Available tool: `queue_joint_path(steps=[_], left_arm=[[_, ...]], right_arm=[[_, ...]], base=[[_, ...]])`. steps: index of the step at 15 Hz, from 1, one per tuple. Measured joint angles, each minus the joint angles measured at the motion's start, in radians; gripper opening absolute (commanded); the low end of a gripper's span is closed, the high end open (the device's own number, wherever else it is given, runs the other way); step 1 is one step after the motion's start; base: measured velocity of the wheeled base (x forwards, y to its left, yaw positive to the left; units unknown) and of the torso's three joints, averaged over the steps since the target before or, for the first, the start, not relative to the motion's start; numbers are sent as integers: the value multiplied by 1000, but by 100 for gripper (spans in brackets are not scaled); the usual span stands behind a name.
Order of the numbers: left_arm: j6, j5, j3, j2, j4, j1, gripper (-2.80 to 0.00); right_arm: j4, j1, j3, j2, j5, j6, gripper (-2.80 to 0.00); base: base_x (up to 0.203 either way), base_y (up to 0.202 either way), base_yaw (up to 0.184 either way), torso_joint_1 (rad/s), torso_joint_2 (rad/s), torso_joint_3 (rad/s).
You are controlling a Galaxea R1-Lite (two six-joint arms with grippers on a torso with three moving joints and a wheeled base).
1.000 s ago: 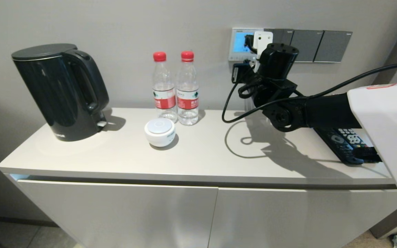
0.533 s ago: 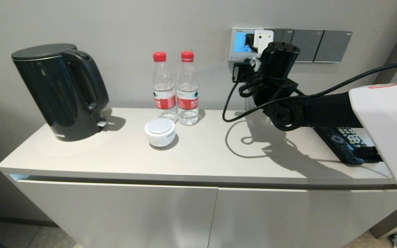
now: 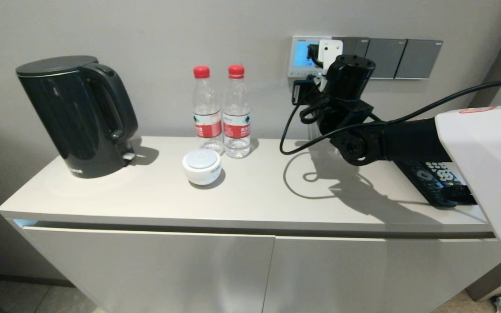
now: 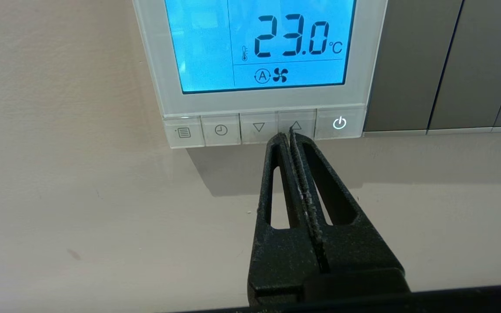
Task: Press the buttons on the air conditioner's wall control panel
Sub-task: Press the temperature increase button
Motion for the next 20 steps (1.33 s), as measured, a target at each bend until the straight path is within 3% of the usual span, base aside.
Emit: queue_joint_path(steps=[14,20], left_arm=[[0,0,0,0,0,0,-280],[0,-1,0,0,0,0,-280]], right_arm=[[-12,35,43,-54,-3,-8,-280],[-63,26,221,-168,-34,-9,-280]], base=[[0,0,0,0,0,0],[0,0,0,0,0,0]])
